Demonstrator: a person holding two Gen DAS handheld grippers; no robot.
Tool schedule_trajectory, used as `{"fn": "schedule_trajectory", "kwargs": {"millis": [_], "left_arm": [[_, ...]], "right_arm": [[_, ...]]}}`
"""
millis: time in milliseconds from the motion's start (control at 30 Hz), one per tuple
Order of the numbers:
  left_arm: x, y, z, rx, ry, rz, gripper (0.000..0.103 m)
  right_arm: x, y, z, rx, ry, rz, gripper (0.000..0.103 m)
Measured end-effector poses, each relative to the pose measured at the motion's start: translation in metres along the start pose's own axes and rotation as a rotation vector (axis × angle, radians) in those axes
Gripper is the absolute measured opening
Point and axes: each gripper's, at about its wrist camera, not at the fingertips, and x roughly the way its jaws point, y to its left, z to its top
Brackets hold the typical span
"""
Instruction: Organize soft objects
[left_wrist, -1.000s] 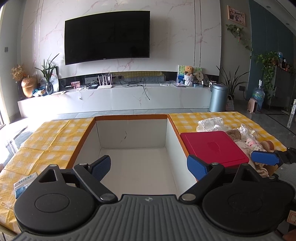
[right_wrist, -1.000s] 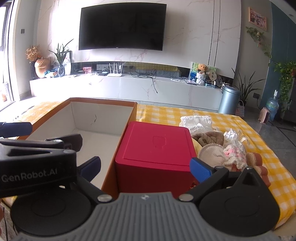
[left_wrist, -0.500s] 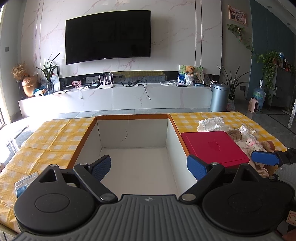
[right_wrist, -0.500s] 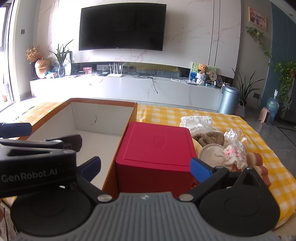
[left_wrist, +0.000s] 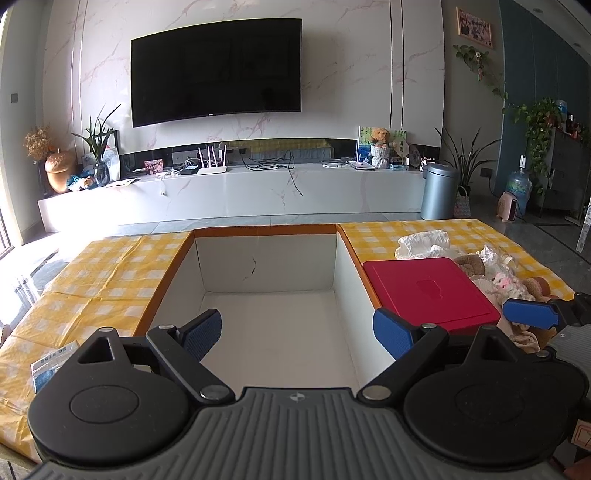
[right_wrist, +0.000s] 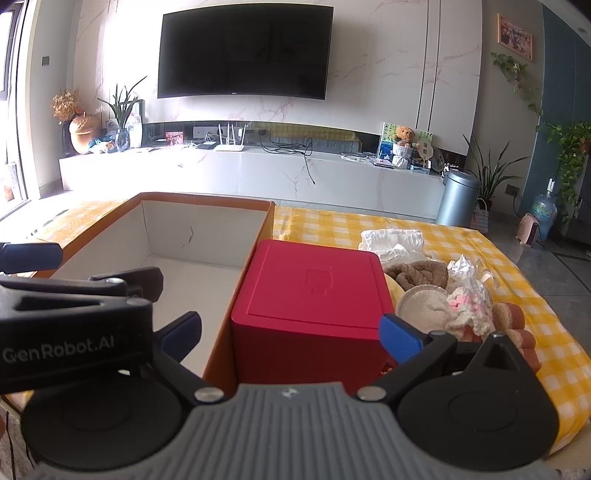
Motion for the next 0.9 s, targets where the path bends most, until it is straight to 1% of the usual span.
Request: {"fn": "schedule_trajectory", "kwargs": {"millis": [467, 567, 633, 700, 733, 767, 900], "left_arm": [[-0.001, 0.003, -0.002, 0.002, 0.002, 0.002, 0.103], [-0.001, 0.002, -0.002, 0.019, 0.017, -0.008, 0.103], [-0.004, -0.001, -0.001, 0.054, 0.023, -0.023, 0.103], [-0.007, -0.004, 0.001, 0.055, 0.013, -0.028, 0.103], [-0.008, -0.004, 0.001, 0.054, 0.013, -0.033, 0.103], [-0.007, -0.006, 0.002, 0.051, 0.017, -0.041, 0.103], [-0.006, -0.01, 0.004, 0.054, 0.041, -0.077, 0.103]], "right_arm": [[0.0, -0.001, -0.001, -0.003, 0.005, -0.003, 0.1], [0.0, -0.002, -0.002, -0.024, 0.015, -0.006, 0.1], [0.001, -0.006, -0.002, -0.059, 0.064, -0.054, 0.1], [0.001, -0.017, -0.003, -0.062, 0.082, -0.121, 0.1], [0.001, -0.027, -0.003, -0.042, 0.091, -0.155, 0.1], [0.0, -0.036, -0.003, -0.017, 0.098, -0.172, 0.1], [-0.003, -0.071, -0.001, 0.098, 0.115, -0.196, 0.1]]}}
